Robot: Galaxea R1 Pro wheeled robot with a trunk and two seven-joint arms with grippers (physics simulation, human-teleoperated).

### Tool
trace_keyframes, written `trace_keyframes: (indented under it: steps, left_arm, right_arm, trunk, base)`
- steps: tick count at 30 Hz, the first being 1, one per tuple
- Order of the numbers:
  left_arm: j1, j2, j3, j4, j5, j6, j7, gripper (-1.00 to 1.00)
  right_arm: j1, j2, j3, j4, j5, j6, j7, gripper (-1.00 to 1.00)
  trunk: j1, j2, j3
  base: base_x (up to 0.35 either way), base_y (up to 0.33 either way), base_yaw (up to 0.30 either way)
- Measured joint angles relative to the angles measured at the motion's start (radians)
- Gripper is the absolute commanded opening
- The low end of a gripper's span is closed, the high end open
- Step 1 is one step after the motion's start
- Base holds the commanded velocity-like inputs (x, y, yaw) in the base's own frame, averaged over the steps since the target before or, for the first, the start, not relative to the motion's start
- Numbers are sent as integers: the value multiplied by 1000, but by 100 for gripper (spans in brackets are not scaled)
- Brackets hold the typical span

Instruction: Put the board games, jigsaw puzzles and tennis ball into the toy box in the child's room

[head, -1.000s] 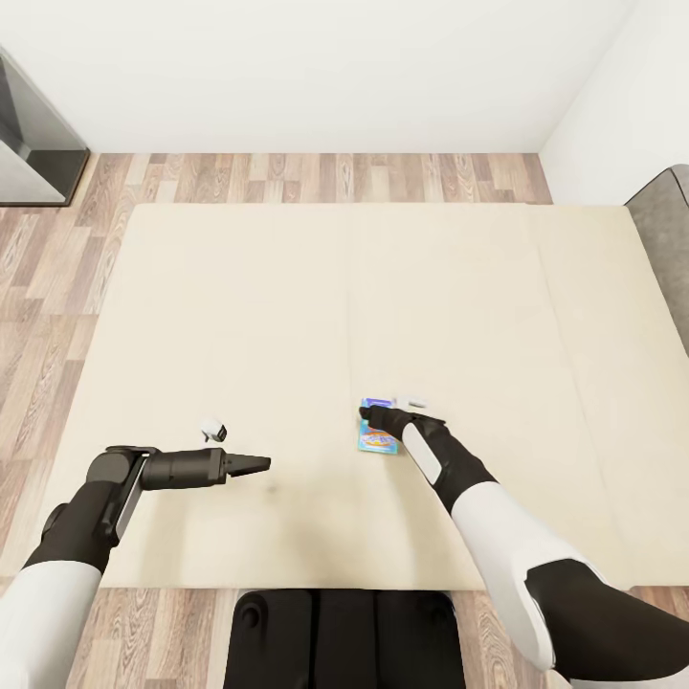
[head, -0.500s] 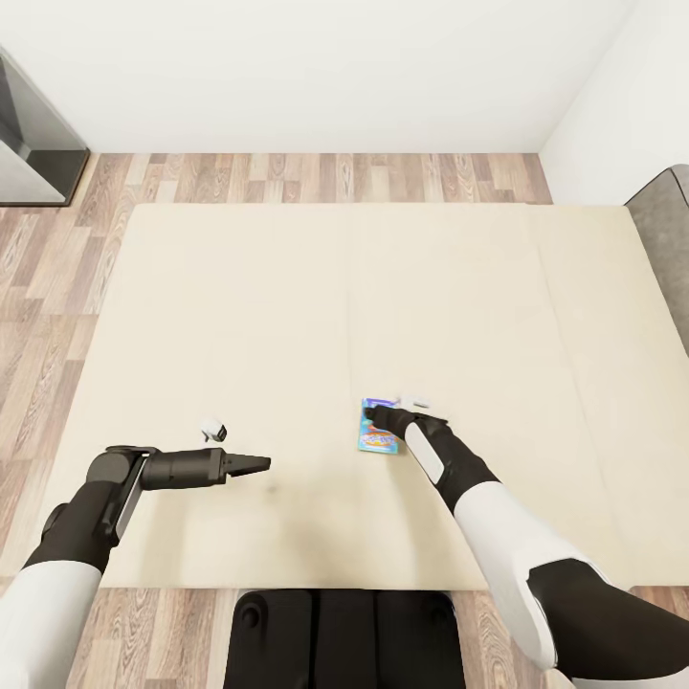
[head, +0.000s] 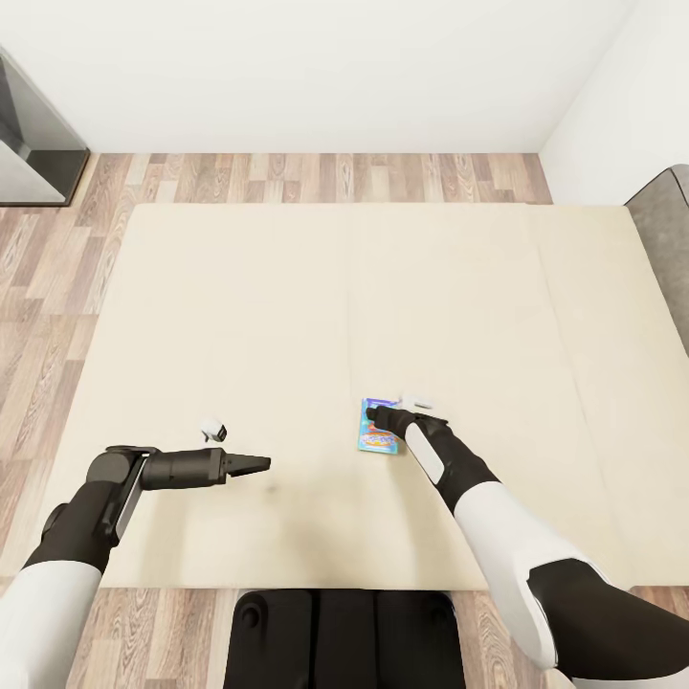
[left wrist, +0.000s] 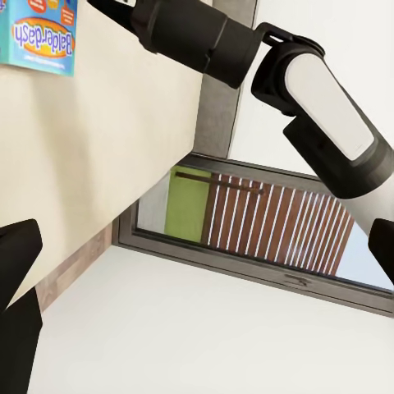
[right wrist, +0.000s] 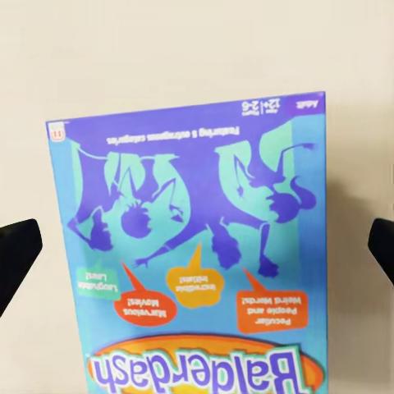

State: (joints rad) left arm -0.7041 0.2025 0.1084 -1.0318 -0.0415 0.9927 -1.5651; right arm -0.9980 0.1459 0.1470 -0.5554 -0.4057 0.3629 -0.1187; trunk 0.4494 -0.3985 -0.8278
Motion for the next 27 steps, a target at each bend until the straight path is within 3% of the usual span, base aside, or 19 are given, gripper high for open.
trace_keyframes:
  steps: [27]
  left_arm:
    - [0, 0, 0, 0, 0, 0, 0, 100]
  right_arm:
    - [1, 1, 2, 0, 3, -3, 1, 100]
  trunk:
    - [0, 0, -10]
  base:
    - [0, 0, 0]
